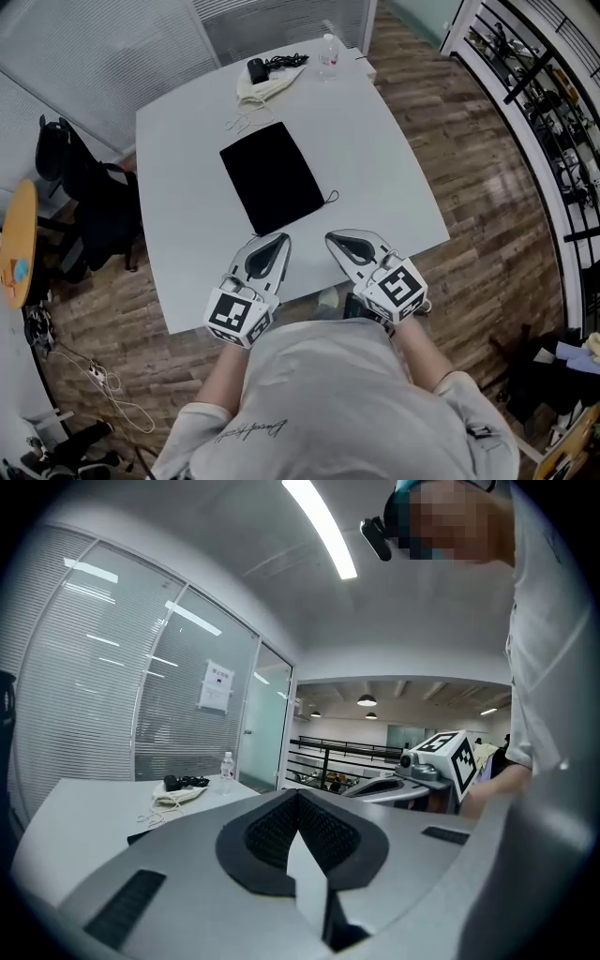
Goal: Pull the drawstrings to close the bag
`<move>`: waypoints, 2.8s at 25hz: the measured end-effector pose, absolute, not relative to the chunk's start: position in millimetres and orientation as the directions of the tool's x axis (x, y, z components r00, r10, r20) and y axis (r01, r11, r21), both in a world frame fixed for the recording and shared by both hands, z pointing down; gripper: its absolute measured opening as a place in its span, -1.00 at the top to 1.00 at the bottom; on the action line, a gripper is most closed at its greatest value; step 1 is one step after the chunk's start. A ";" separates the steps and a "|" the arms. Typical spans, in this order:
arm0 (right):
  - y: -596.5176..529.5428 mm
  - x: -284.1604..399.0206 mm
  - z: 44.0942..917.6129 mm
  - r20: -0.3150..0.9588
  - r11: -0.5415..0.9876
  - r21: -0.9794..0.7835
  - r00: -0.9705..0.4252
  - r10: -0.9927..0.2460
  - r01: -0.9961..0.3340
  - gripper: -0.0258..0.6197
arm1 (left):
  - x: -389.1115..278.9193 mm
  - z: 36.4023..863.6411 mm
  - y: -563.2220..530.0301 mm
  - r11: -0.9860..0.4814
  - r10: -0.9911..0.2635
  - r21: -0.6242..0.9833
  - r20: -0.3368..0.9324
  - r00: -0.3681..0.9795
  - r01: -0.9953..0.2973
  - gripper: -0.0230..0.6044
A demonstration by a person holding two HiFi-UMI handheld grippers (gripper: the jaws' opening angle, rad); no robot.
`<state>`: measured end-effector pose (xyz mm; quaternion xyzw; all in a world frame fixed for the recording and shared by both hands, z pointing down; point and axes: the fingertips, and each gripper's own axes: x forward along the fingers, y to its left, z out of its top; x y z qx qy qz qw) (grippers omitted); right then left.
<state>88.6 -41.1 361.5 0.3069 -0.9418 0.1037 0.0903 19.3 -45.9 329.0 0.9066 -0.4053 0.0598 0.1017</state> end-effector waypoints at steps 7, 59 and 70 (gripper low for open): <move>-48.9 82.9 360.6 0.237 0.797 -0.127 -0.798 -0.553 -0.590 0.88 | 4.2 327.6 -51.4 -0.632 -0.737 0.131 0.205 0.644 -0.764 0.89; -113.5 105.3 523.2 0.569 0.688 0.062 -0.541 -0.620 -0.723 0.88 | -109.5 545.2 -47.1 -0.491 -0.686 0.035 0.600 0.412 -0.870 0.78; -110.5 96.8 537.4 0.571 0.692 0.053 -0.547 -0.613 -0.720 0.88 | -121.3 594.3 -51.8 -0.542 -0.635 -0.132 0.712 0.301 -0.830 0.63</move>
